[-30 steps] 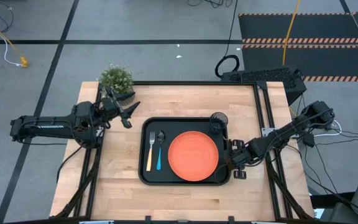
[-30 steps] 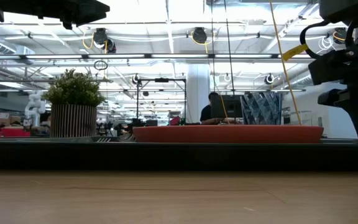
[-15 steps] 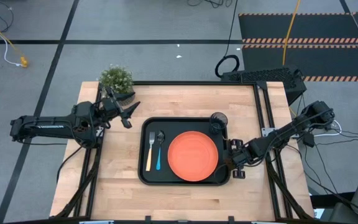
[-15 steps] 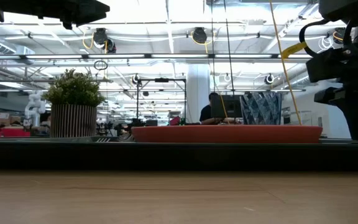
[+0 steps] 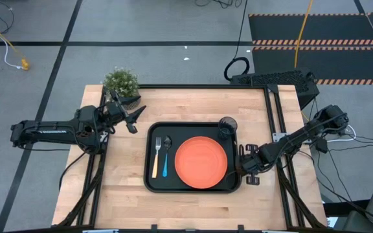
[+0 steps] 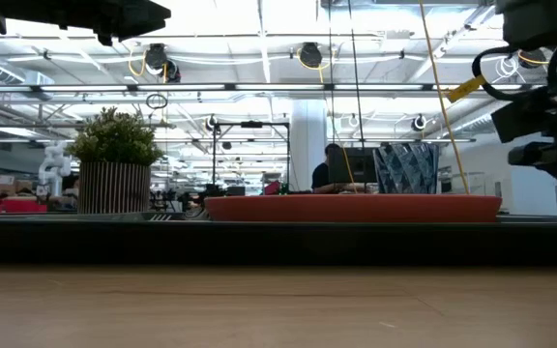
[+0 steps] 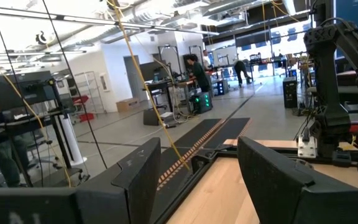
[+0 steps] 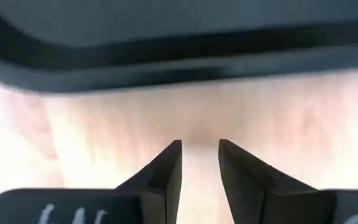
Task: Pick and place plate/cup/fork/spoon on tray
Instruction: Adjust the orange plate
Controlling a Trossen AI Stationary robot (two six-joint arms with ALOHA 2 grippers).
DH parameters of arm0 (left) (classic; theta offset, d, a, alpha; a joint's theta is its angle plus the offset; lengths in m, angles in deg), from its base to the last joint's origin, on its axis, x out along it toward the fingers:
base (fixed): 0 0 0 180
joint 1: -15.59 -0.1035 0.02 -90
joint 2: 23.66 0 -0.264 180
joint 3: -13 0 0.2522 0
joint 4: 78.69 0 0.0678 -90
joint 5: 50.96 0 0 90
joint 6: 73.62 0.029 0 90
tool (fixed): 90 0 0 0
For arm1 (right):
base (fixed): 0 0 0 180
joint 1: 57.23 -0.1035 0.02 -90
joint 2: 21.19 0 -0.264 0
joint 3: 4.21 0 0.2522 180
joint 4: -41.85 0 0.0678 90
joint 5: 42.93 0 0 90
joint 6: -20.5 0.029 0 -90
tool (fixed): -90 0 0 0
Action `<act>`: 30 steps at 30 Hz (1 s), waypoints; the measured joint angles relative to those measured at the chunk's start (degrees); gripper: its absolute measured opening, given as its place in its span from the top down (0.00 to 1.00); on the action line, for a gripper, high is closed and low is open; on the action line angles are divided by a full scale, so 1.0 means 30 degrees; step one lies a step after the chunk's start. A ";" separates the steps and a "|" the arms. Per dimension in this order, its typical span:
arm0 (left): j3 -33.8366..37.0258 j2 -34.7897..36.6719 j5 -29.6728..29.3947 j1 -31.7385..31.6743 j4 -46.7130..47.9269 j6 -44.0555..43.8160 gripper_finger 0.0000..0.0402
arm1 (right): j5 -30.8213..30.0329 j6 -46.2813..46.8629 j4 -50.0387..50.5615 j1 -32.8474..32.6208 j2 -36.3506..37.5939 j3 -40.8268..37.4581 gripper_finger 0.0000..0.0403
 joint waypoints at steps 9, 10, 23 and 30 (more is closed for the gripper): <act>0.0000 -0.0002 0.0000 0.0000 0.0003 0.0000 0.46 | 0.0161 0.0568 0.2856 0.0364 0.0000 0.1302 0.76; 0.0000 -0.0007 0.0000 0.0000 0.0004 0.0000 0.46 | 0.0137 0.0564 0.3244 0.0499 0.0000 0.1621 0.76; 0.0000 -0.0004 0.0000 0.0000 0.0003 0.0000 0.46 | -0.1468 -0.1468 -0.0839 0.1556 0.0007 0.3240 0.76; 0.0000 0.0000 0.0000 0.0000 -0.0165 0.0000 0.46 | -0.1330 -0.0964 -0.1639 0.1625 0.0007 0.2123 0.76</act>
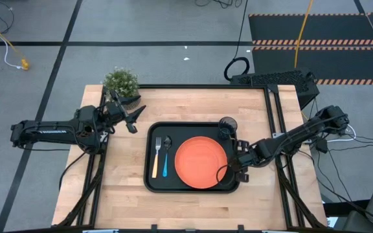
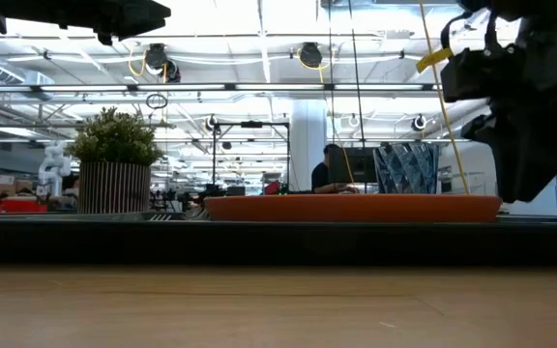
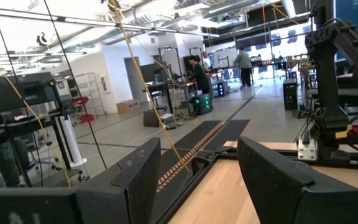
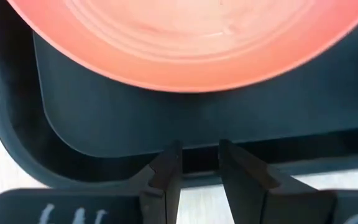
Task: Pick and place plate/cup/fork/spoon on tray
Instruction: Adjust the orange plate
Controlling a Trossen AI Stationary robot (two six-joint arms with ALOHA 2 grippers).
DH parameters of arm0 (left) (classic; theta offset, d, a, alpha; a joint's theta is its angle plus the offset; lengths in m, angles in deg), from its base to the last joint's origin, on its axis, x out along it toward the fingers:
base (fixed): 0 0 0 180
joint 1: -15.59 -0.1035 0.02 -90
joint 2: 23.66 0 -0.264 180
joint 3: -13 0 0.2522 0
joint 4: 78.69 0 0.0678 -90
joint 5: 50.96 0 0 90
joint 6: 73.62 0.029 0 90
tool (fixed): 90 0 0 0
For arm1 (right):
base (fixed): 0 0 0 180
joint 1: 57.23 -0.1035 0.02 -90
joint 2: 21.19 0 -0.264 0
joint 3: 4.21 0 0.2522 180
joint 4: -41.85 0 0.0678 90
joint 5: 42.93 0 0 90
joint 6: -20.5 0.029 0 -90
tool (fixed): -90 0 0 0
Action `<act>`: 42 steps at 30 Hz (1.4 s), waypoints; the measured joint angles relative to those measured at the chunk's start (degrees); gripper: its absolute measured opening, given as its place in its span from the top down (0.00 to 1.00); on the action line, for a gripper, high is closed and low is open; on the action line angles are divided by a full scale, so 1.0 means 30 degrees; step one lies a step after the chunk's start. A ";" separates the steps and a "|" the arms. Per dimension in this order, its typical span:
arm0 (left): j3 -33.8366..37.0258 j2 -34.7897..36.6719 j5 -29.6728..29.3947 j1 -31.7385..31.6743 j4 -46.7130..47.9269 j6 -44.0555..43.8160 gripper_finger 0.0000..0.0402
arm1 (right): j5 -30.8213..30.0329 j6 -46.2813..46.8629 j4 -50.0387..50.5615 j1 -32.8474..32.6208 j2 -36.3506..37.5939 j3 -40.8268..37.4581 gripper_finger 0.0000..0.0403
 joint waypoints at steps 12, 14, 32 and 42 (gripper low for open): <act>0.0000 0.0000 0.0000 0.0007 0.0007 0.0000 0.46 | -0.0574 -0.0427 -0.2403 0.0051 -0.0015 -0.0571 0.76; 0.0000 0.0000 0.0000 0.0007 0.0007 0.0000 0.46 | -0.0609 -0.0421 -0.2578 0.0051 -0.0015 -0.0638 0.76; 0.0000 -0.0005 0.0000 0.0007 0.0015 0.0015 0.46 | 0.0422 -0.0040 -0.5902 -0.0007 -0.1047 -0.1955 0.76; 0.0000 0.0000 0.0000 0.0007 0.0015 0.0015 0.46 | -0.0065 -0.0189 -0.6188 -0.0007 -0.1042 -0.1955 0.76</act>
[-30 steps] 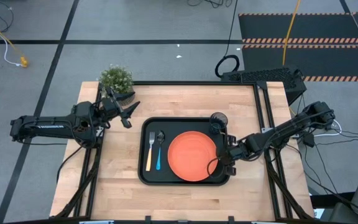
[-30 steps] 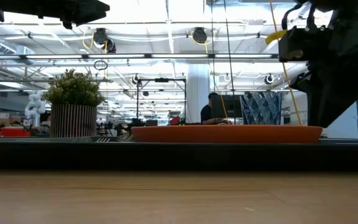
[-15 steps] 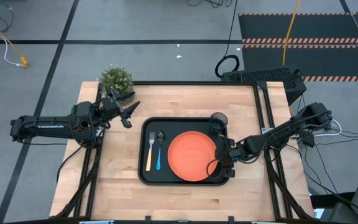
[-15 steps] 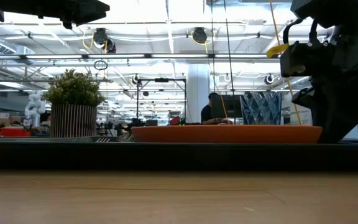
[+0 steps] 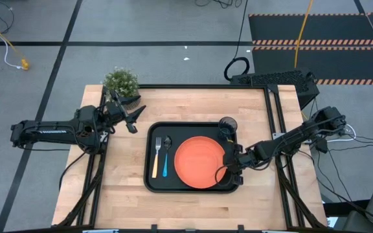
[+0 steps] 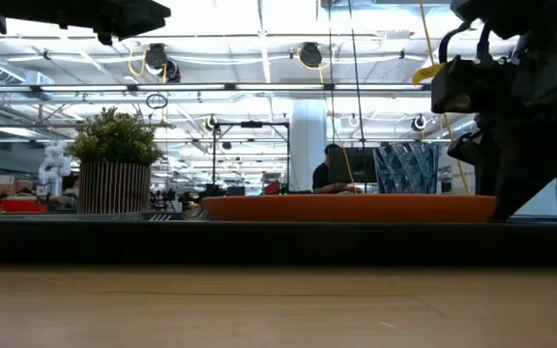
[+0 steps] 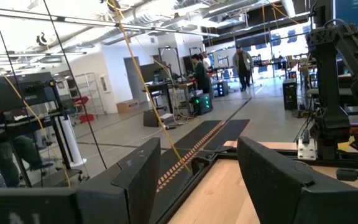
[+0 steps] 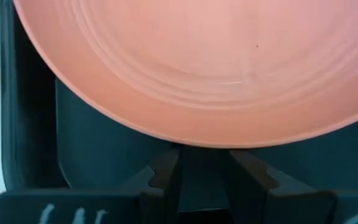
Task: Pick and place plate/cup/fork/spoon on tray
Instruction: Adjust the orange plate, then return to Home Position
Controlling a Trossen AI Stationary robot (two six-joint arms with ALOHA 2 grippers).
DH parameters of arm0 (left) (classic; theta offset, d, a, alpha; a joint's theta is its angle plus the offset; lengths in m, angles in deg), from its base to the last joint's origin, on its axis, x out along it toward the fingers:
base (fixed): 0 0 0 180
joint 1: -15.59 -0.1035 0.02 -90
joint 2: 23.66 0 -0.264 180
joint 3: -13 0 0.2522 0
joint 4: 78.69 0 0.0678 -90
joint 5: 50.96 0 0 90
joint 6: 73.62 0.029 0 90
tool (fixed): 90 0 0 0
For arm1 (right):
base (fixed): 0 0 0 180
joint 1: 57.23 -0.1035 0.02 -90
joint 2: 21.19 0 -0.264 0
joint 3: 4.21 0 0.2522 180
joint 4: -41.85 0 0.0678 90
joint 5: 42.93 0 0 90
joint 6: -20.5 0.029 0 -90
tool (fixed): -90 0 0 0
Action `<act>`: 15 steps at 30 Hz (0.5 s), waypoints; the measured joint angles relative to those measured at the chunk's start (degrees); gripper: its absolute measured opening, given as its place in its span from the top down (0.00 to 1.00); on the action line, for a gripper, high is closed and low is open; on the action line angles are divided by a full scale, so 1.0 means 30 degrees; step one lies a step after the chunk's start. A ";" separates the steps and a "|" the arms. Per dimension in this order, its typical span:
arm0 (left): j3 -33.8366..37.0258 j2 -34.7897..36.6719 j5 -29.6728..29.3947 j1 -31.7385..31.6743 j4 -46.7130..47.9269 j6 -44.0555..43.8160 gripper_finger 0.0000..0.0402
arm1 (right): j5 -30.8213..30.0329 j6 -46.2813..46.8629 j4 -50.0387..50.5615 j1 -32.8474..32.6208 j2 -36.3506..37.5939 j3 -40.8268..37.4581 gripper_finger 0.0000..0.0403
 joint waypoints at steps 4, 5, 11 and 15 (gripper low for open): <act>0.0000 0.0000 0.0000 -0.0003 0.0000 0.0029 0.46 | -0.0093 -0.0288 -0.0550 0.0000 0.0000 0.0000 0.76; 0.0000 0.0000 0.0000 -0.0003 0.0000 0.0029 0.46 | -0.0134 -0.0297 -0.0718 0.0000 0.0000 0.0000 0.76; 0.0000 -0.0005 0.0000 -0.0007 0.0000 0.0029 0.46 | -0.0515 -0.0290 -0.0958 0.0015 0.0000 0.0000 0.76; 0.0000 -0.0007 0.0001 -0.0006 0.0000 0.0036 0.46 | -0.0473 -0.0290 -0.0361 0.0007 0.0000 0.0000 0.76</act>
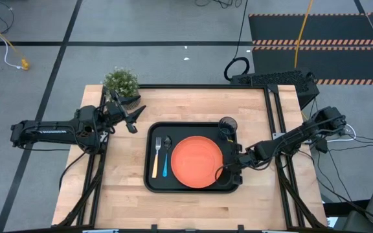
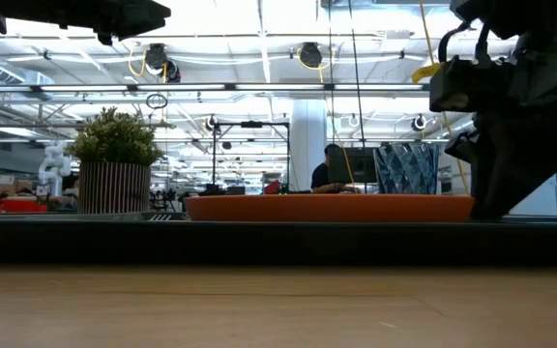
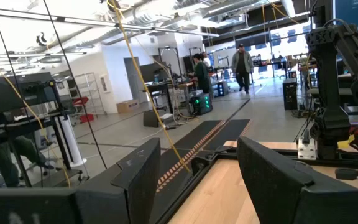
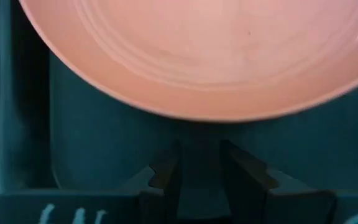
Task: Pick and place plate/cup/fork/spoon on tray
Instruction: Return to Home Position
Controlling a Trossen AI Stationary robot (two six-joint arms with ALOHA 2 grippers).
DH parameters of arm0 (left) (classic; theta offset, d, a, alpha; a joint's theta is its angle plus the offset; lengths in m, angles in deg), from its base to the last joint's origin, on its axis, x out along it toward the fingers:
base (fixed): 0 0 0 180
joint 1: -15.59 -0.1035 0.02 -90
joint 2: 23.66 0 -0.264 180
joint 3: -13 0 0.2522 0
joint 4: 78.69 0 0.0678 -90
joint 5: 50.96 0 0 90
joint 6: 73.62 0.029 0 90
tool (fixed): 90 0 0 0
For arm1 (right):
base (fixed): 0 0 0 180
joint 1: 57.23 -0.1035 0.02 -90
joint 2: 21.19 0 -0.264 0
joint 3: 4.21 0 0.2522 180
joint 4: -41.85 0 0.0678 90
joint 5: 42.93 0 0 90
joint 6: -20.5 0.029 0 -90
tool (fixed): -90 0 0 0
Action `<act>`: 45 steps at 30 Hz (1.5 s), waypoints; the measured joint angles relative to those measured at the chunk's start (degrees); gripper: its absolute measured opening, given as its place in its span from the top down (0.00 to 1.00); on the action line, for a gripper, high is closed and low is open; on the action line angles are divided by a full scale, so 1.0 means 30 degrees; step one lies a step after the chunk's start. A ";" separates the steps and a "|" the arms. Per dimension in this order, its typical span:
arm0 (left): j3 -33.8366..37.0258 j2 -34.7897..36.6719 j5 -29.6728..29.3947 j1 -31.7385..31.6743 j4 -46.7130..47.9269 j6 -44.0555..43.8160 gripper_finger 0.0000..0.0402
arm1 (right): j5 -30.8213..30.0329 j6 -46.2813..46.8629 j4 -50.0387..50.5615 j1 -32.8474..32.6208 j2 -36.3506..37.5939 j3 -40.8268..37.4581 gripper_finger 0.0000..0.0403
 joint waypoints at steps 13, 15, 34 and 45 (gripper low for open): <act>0.0000 0.0002 0.0006 -0.0002 0.0015 -0.0015 0.46 | 0.0994 0.0509 0.3871 0.0130 0.1962 0.0481 0.76; 0.0000 0.0004 -0.0001 0.0002 0.0022 -0.0011 0.46 | 0.0901 0.0512 0.4286 0.0232 0.2710 0.0752 0.76; -0.1406 0.0182 0.7937 -0.0002 0.2921 -0.1511 0.87 | -0.2615 -0.1391 0.3995 0.2319 1.1668 0.1035 0.99; -0.2346 0.0168 0.7958 -0.0002 0.6611 -0.1724 0.99 | -0.2509 -0.5763 -0.0003 0.4980 1.2195 0.1042 1.00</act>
